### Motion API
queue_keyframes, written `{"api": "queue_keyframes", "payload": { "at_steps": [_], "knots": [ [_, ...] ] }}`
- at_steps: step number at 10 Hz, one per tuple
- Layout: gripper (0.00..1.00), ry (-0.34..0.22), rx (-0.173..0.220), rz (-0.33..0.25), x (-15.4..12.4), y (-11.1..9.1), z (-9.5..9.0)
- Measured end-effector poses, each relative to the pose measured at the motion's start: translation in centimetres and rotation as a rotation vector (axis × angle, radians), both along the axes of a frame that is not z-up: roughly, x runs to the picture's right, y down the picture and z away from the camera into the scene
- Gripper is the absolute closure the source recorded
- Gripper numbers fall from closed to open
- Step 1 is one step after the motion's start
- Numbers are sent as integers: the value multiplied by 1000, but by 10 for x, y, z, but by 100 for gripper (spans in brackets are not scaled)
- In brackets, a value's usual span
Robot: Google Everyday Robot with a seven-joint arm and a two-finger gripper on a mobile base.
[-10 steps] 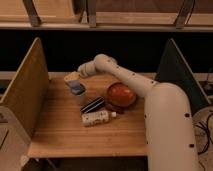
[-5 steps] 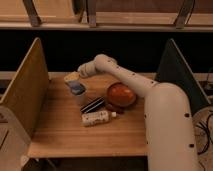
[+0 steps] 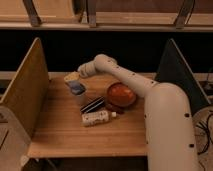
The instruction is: Drag the pepper across the table
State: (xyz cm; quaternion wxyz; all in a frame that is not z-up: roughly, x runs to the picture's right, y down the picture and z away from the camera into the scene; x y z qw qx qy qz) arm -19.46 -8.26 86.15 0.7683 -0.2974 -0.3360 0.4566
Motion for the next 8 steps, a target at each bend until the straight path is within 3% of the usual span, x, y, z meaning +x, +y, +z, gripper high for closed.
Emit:
{"api": "queue_keyframes", "payload": {
  "at_steps": [8],
  "knots": [
    [20, 12, 1, -3, 2, -1, 1]
  ]
}}
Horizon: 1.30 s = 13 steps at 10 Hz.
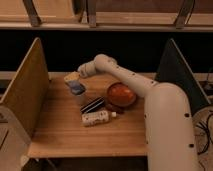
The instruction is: Drag the pepper across the table
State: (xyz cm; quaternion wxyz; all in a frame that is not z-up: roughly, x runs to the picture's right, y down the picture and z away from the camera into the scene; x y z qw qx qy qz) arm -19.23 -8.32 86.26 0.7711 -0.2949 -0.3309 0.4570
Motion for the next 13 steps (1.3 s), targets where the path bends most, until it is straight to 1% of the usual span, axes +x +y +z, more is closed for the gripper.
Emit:
{"api": "queue_keyframes", "payload": {
  "at_steps": [1, 2, 3, 4, 5, 6, 7, 8, 9, 10, 11, 12, 13],
  "knots": [
    [20, 27, 5, -6, 7, -2, 1],
    [20, 87, 15, -20, 26, -7, 2],
    [20, 176, 29, -34, 57, -14, -3],
    [20, 249, 35, -38, 85, -18, -12],
    [20, 305, 32, -34, 107, -18, -21],
    [20, 380, 13, -21, 138, -14, -37],
    [20, 426, -17, -9, 156, -6, -46],
    [20, 477, -71, 5, 175, 10, -59],
    [20, 527, -148, 15, 194, 34, -72],
    [20, 583, -252, 16, 214, 67, -88],
    [20, 597, -280, 15, 219, 75, -93],
    [20, 606, -296, 14, 221, 80, -96],
    [20, 604, -294, 12, 219, 80, -96]
  ]
}}
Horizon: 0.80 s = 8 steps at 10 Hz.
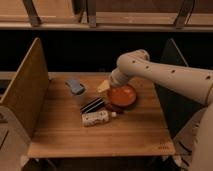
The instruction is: Drag the pepper across the table
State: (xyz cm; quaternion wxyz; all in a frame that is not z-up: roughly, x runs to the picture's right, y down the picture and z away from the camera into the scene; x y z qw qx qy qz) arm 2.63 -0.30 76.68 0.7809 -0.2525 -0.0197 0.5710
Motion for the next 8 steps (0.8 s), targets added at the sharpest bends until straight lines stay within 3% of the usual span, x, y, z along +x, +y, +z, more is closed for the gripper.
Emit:
{"api": "queue_keyframes", "payload": {
  "at_steps": [2, 3, 4, 8],
  "knots": [
    [20, -7, -6, -7, -6, 1, 1],
    [20, -31, -33, -38, -26, 9, 2],
    [20, -33, -77, -63, -34, 24, 7],
    [20, 98, -274, -50, 15, 78, 28]
  ]
}}
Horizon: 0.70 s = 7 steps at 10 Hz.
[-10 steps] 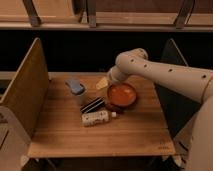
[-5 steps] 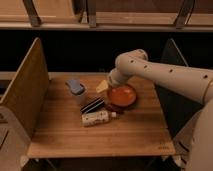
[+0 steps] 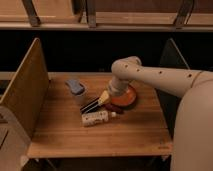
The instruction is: Drag the pepper across the table
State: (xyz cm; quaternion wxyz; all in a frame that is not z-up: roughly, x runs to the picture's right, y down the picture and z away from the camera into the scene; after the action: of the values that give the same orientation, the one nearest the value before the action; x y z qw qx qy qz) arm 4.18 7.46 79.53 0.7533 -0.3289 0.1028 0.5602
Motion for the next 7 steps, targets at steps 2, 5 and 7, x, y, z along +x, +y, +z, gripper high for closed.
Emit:
{"api": "queue_keyframes", "payload": {
  "at_steps": [2, 5, 7],
  "knots": [
    [20, 65, -73, 18, 24, 17, 7],
    [20, 83, -103, 31, 28, 25, 12],
    [20, 83, -103, 31, 29, 25, 12]
  ]
}}
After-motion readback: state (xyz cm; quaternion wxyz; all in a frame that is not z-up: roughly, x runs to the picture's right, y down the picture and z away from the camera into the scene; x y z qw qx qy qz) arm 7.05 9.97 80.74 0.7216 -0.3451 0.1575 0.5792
